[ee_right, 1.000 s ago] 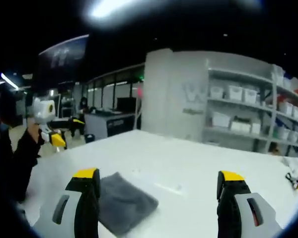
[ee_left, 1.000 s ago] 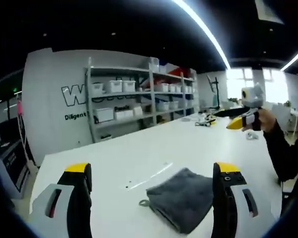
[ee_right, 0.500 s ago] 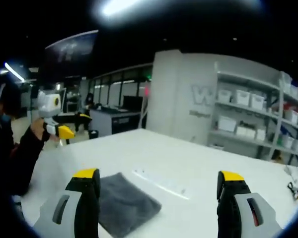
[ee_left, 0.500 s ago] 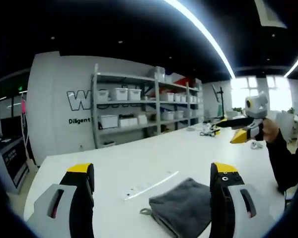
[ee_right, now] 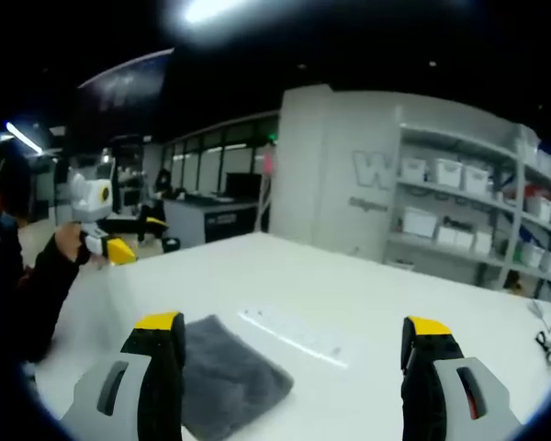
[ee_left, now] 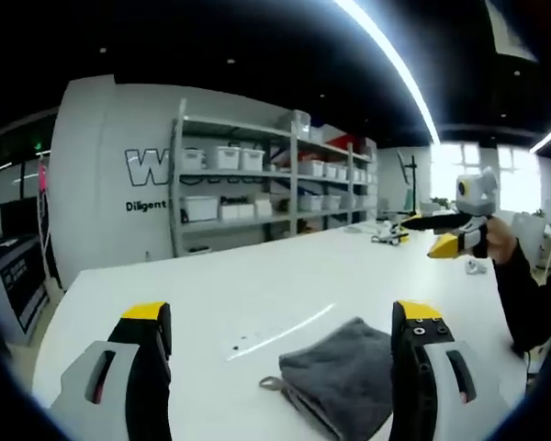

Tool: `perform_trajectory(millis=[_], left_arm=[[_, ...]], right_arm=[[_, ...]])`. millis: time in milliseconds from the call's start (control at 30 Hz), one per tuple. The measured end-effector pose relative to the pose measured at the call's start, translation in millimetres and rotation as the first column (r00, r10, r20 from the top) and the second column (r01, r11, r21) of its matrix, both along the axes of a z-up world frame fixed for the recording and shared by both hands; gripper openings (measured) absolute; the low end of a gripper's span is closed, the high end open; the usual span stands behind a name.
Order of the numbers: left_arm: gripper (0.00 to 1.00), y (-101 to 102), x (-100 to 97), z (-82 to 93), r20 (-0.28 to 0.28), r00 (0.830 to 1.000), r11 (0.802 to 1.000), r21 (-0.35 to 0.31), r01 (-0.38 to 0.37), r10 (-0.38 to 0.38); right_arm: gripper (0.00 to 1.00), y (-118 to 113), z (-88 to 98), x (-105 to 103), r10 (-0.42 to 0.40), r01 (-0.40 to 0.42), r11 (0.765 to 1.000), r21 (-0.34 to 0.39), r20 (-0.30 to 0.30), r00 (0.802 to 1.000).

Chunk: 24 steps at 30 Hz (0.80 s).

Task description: Open the folded towel by lifting each exposed corner and separating the folded layers until the towel lies flat within the target outline without major curled edges

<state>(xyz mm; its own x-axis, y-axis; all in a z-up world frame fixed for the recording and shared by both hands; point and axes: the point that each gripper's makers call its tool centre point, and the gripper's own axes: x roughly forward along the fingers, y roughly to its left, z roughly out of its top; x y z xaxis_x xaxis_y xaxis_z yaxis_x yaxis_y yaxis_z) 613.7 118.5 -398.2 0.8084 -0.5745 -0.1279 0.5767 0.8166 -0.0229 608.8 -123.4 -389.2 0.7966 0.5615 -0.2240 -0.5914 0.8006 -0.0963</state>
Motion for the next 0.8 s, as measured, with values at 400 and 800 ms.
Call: perform_trajectory(millis=[400, 800], left_arm=[[0.98, -21, 20.8, -14.2, -0.035, 0.999, 1.0, 0.004, 0.026, -0.026], [0.98, -24, 25.0, -9.3, -0.034, 0.999, 0.998, -0.044, 0.036, -0.038]], right_arm=[[1.0, 12, -23.8, 22, 0.035, -0.037, 0.999, -0.029, -0.054, 0.998], [1.0, 1, -22.3, 31, -0.001, 0.001, 1.0, -0.002, -0.058, 0.998]])
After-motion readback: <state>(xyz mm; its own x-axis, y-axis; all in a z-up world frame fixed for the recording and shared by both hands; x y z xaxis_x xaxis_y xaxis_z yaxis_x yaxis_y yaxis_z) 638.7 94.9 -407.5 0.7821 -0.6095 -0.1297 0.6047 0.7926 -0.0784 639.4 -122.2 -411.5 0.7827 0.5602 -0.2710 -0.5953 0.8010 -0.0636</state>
